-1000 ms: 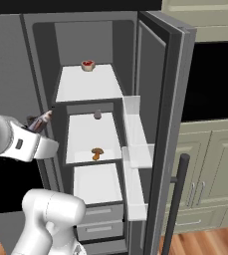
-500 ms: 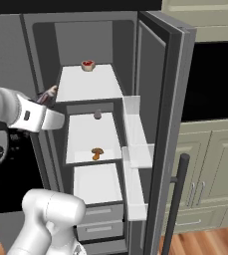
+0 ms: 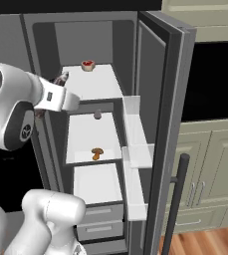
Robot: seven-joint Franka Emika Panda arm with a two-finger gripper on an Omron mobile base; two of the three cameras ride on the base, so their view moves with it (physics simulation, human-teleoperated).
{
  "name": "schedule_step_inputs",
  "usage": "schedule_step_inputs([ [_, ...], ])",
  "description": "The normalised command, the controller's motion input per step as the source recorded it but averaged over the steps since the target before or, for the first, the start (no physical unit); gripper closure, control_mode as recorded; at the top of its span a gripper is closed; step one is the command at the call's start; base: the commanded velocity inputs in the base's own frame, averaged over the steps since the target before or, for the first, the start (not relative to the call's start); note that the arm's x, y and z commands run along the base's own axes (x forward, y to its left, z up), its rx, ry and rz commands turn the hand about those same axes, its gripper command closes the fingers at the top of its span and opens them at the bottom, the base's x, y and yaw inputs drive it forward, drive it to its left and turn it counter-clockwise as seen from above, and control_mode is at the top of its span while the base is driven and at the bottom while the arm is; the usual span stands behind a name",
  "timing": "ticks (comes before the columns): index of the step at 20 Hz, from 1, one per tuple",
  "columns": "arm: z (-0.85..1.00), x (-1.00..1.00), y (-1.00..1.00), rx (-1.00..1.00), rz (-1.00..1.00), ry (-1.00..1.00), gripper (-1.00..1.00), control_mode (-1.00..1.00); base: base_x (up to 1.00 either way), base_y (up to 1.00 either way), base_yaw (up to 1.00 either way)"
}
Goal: Transport the fish and mushroom to the fridge. Place the fish on the rack containing meat and place the mushroom on the rack containing the vegetable, ensuring meats and vegetables are on different racks.
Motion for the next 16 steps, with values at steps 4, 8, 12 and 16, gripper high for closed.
schedule_step_inputs([
  [4,0.00,0.63,0.00,-0.08,0.08,0.00,1.00,-1.00,0.00,0.00,0.00],
  [8,-0.19,0.66,-0.01,-0.09,0.06,0.02,1.00,-1.00,0.00,0.00,0.00],
  [12,-0.13,0.68,-0.03,-0.08,0.04,0.01,1.00,-1.00,0.00,0.00,0.00],
  [16,-0.14,0.43,-0.01,-0.04,0.05,0.04,1.00,-1.00,0.00,0.00,0.00],
])
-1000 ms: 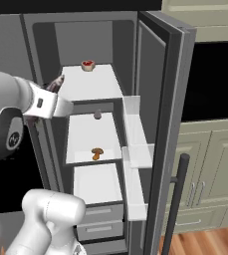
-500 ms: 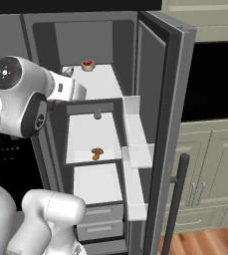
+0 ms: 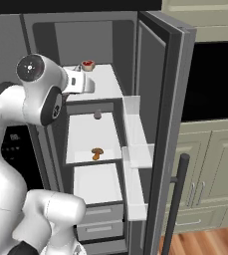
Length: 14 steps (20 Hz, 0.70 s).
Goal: Transport the fish and mushroom to the fridge. Place the fish on the rack containing meat and place the mushroom on the rack containing the vegetable, ensuring meats and vegetables are on different racks.
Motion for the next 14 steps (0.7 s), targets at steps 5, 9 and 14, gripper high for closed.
schedule_step_inputs([
  [5,-0.16,0.39,-0.01,-0.02,0.05,0.05,1.00,-1.00,0.00,0.00,0.00],
  [9,-0.02,0.34,0.00,0.00,0.00,0.04,1.00,-1.00,0.00,0.00,0.00],
  [14,-0.22,0.40,-0.02,0.00,0.01,0.09,1.00,-1.00,0.00,0.00,0.00],
])
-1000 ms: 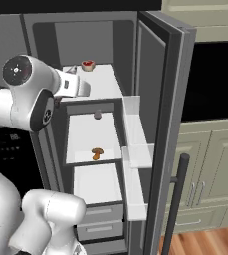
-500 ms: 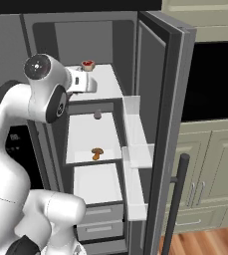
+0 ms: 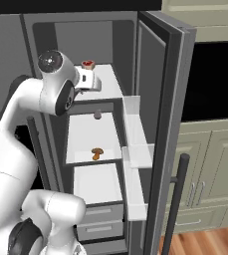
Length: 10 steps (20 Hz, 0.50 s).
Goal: Transport the fish and mushroom to the fridge. Place the fish on the rack containing meat and place the mushroom on the rack containing the vegetable, ensuring meats and vegetables are on different racks.
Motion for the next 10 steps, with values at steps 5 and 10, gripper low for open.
schedule_step_inputs([
  [5,-0.35,0.39,0.00,0.00,0.02,0.09,1.00,-1.00,0.00,0.00,0.00],
  [10,-0.24,0.35,-0.08,0.00,0.03,0.05,1.00,-1.00,0.00,0.00,0.00],
])
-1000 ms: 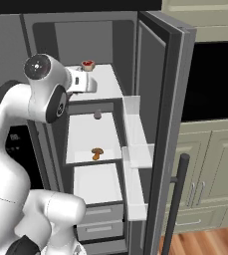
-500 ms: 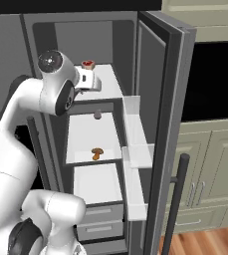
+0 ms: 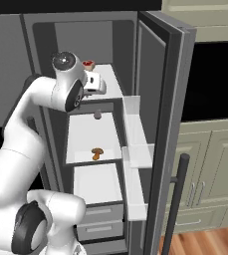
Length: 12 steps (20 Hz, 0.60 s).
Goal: Transport the fish and mushroom to the fridge. Place the fish on the rack containing meat and place the mushroom on the rack containing the vegetable, ensuring meats and vegetables are on different racks.
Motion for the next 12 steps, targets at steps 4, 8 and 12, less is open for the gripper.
schedule_step_inputs([
  [4,-0.22,0.33,-0.14,0.00,0.04,0.03,1.00,-1.00,0.00,0.00,0.00],
  [8,-0.18,0.47,-0.01,0.00,0.02,0.03,1.00,-1.00,0.00,0.00,0.00],
  [12,-0.11,0.59,0.00,0.00,0.00,0.03,1.00,-1.00,0.00,0.00,0.00],
])
